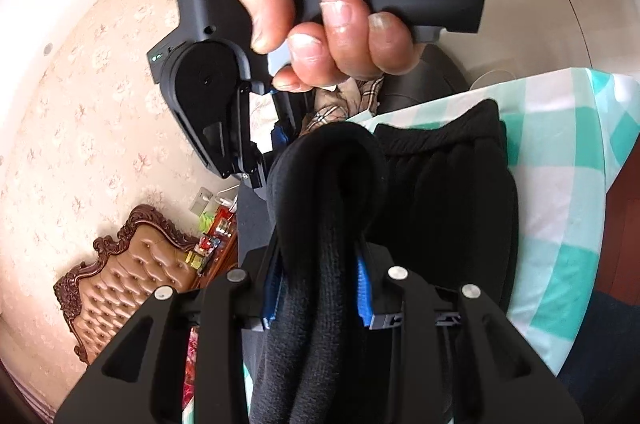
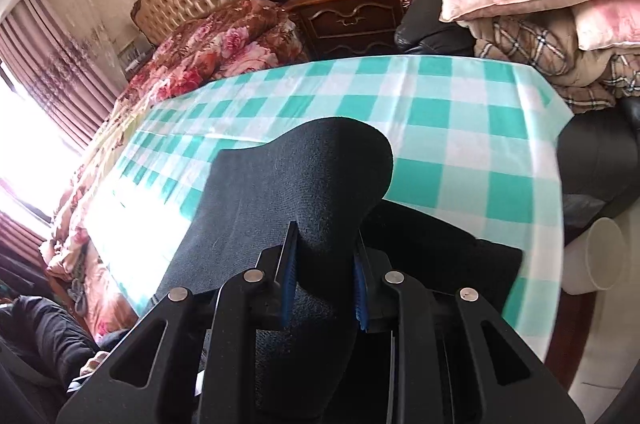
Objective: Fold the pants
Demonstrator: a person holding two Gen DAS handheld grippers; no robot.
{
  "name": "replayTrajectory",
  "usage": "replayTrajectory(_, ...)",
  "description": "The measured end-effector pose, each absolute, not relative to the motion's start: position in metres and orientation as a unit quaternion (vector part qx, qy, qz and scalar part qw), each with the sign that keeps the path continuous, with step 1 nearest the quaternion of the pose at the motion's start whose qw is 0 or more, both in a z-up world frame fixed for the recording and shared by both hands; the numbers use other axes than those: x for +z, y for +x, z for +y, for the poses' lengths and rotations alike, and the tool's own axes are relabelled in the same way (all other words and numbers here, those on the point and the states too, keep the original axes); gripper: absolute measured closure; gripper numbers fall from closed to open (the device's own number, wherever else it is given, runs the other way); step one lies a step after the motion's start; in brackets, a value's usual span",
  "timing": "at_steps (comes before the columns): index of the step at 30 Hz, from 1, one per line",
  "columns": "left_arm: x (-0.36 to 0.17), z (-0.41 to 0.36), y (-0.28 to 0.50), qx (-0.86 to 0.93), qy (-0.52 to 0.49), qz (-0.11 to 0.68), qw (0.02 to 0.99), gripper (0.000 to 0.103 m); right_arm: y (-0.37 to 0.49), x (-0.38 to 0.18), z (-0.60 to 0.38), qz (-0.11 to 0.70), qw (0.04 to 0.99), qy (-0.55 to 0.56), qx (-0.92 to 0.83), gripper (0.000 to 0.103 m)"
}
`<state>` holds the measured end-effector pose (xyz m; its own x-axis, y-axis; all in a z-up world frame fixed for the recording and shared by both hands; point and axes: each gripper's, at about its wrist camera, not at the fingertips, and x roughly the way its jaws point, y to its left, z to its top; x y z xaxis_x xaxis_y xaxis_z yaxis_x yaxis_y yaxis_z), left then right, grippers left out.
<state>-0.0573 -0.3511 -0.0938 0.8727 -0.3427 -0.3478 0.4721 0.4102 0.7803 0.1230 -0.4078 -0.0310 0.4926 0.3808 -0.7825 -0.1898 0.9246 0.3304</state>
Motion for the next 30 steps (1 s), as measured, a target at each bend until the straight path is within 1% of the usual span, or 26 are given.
replayTrajectory(12,-0.106,-0.371,-0.05,-0.271,0.487,0.064,0.828,0.072,0.113,-0.038,-0.433,0.486,0.861,0.071,0.132,0.078)
replayTrajectory(15,-0.117,-0.374,-0.05,-0.277,0.487,0.053,0.827,0.072,0.111,-0.045,-0.438,0.487,0.863,0.061,0.117,0.077)
replayTrajectory(18,-0.133,-0.375,-0.041,-0.286,0.492,0.068,0.819,0.072,0.108,-0.064,-0.458,0.495,0.859,0.09,0.093,0.076)
replayTrajectory(21,-0.142,-0.378,-0.039,-0.29,0.495,0.072,0.816,0.073,0.095,-0.078,-0.487,0.485,0.86,0.137,0.081,0.075)
replayTrajectory(22,-0.142,-0.378,-0.038,-0.29,0.494,0.072,0.816,0.073,0.089,-0.081,-0.498,0.479,0.859,0.161,0.081,0.072)
replayTrajectory(24,-0.141,-0.378,-0.035,-0.289,0.494,0.072,0.817,0.073,0.081,-0.088,-0.517,0.473,0.854,0.205,0.075,0.06)
replayTrajectory(25,-0.142,-0.378,-0.034,-0.289,0.495,0.071,0.816,0.072,0.078,-0.094,-0.526,0.471,0.851,0.223,0.068,0.045)
replayTrajectory(26,-0.143,-0.379,-0.035,-0.289,0.495,0.071,0.816,0.072,0.076,-0.099,-0.531,0.47,0.847,0.237,0.069,0.042)
replayTrajectory(28,-0.145,-0.382,-0.038,-0.287,0.496,0.07,0.817,0.073,0.076,-0.114,-0.538,0.483,0.824,0.279,0.094,0.041)
replayTrajectory(30,-0.144,-0.381,-0.037,-0.287,0.493,0.071,0.818,0.073,0.076,-0.127,-0.543,0.487,0.808,0.315,0.102,0.036)
